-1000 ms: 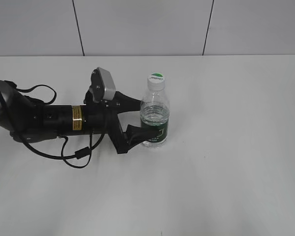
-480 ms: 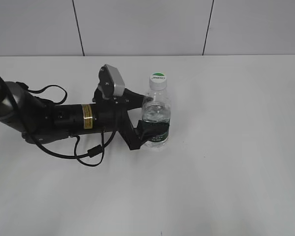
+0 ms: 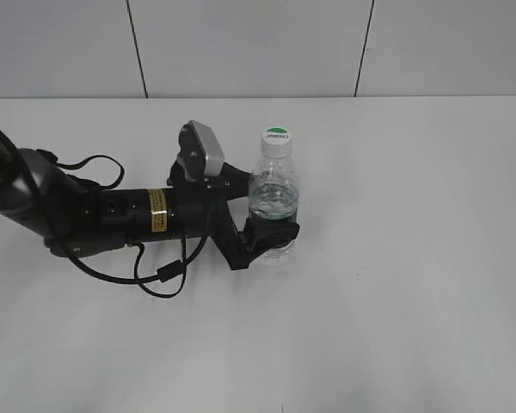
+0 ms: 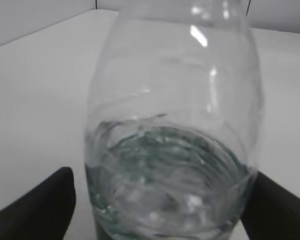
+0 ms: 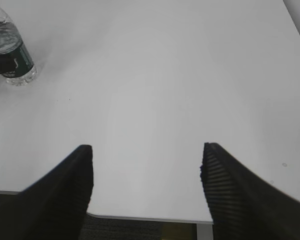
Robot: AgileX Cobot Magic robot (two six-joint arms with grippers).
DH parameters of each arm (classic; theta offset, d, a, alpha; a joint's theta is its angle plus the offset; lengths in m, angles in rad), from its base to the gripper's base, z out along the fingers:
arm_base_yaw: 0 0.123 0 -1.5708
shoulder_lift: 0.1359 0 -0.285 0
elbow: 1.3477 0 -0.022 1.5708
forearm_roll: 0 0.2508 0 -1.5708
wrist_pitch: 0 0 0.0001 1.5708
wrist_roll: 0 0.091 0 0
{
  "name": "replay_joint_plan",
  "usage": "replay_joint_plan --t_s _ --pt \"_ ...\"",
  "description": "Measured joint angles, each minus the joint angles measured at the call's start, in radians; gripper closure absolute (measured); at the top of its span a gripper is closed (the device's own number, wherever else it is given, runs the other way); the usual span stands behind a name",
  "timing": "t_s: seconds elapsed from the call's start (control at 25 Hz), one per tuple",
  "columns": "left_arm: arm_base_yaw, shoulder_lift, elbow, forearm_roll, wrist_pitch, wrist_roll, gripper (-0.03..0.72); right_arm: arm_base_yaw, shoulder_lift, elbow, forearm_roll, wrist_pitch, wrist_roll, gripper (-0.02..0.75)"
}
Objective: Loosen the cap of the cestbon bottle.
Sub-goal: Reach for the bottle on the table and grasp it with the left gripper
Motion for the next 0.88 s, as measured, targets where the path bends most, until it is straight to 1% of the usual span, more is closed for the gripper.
replay_joint_plan --t_s 0.2,0.4,0.56,0.68,0.8,0.88 --pt "-0.009 0.018 -0.021 0.0 0.002 0.0 0.102 0.0 0.0 0.0 0.0 0.0 0.0 0.222" --pt "-0.028 0.02 -0.04 -0.004 0.008 0.0 0.138 0.0 0.0 0.0 0.0 0.0 0.0 0.222" --pt "-0.031 0.02 -0.041 -0.005 0.054 0.0 0.164 0.0 0.0 0.0 0.0 0.0 0.0 0.222" --pt "-0.031 0.024 -0.041 -0.005 0.066 0.0 0.204 0.0 0.0 0.0 0.0 0.0 0.0 0.222" --pt "-0.032 0.025 -0.041 0.0 0.066 -0.001 0.277 0.0 0.0 0.0 0.0 0.0 0.0 0.222" --pt "-0.032 0.025 -0.041 0.0 0.066 -0.003 0.284 0.0 0.0 0.0 0.0 0.0 0.0 0.222"
